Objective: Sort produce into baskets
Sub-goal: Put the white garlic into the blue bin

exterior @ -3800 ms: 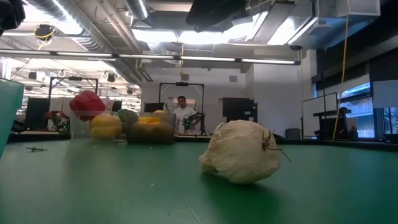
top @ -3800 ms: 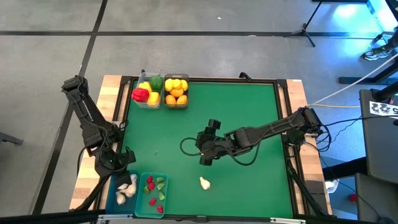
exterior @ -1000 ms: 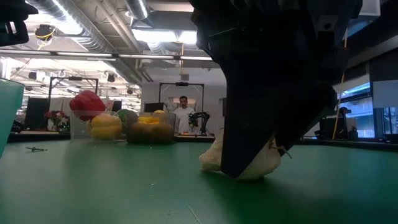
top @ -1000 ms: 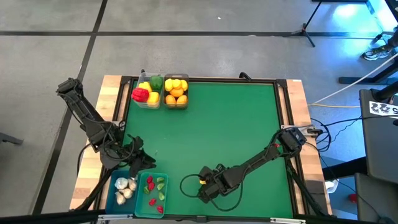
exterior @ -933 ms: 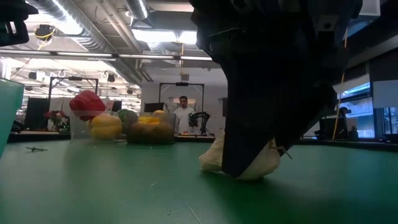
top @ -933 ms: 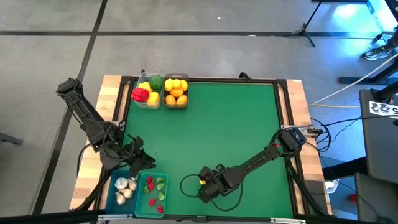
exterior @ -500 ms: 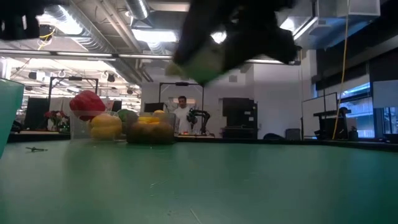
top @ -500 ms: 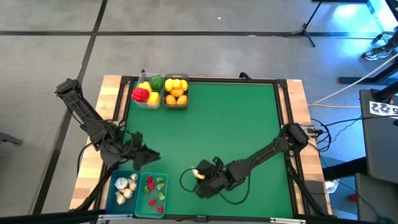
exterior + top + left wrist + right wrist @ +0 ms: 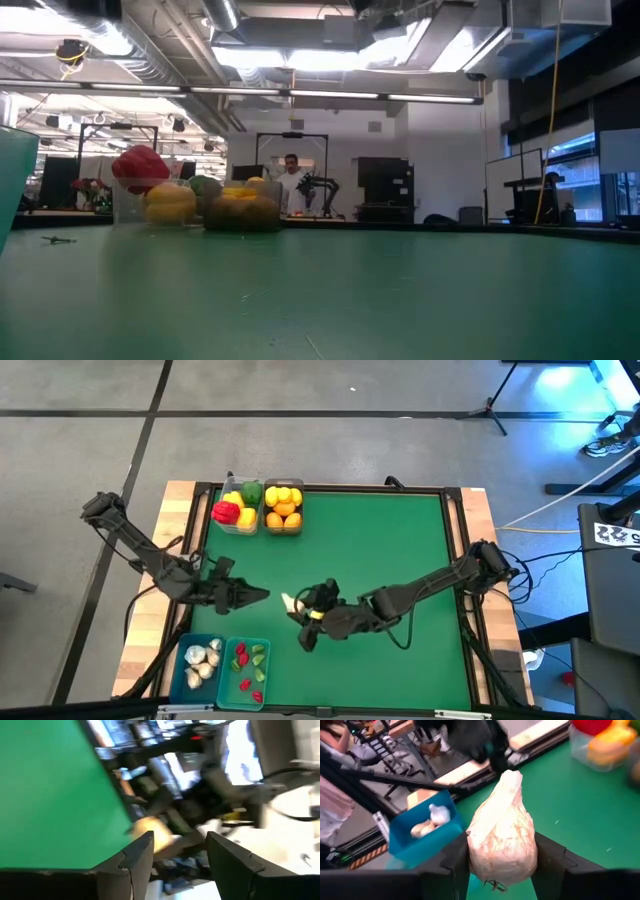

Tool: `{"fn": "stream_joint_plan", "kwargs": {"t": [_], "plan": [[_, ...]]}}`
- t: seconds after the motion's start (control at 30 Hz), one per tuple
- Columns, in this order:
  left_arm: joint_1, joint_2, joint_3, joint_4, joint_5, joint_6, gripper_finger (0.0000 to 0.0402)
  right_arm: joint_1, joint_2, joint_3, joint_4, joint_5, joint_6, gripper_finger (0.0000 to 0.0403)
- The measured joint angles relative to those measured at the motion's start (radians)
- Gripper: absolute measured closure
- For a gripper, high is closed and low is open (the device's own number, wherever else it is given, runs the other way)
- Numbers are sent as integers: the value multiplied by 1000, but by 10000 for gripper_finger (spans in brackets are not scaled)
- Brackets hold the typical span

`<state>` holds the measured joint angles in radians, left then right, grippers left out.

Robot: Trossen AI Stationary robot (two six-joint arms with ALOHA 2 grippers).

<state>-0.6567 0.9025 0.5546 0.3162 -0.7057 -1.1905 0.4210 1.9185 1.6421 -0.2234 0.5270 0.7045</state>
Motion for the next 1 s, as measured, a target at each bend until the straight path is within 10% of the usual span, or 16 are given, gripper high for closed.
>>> {"fn": "stream_joint_plan", "kwargs": {"t": [1.0], "plan": [[184, 107, 0, 145, -23, 98, 226, -118, -12, 1, 104, -6, -89, 242]]}}
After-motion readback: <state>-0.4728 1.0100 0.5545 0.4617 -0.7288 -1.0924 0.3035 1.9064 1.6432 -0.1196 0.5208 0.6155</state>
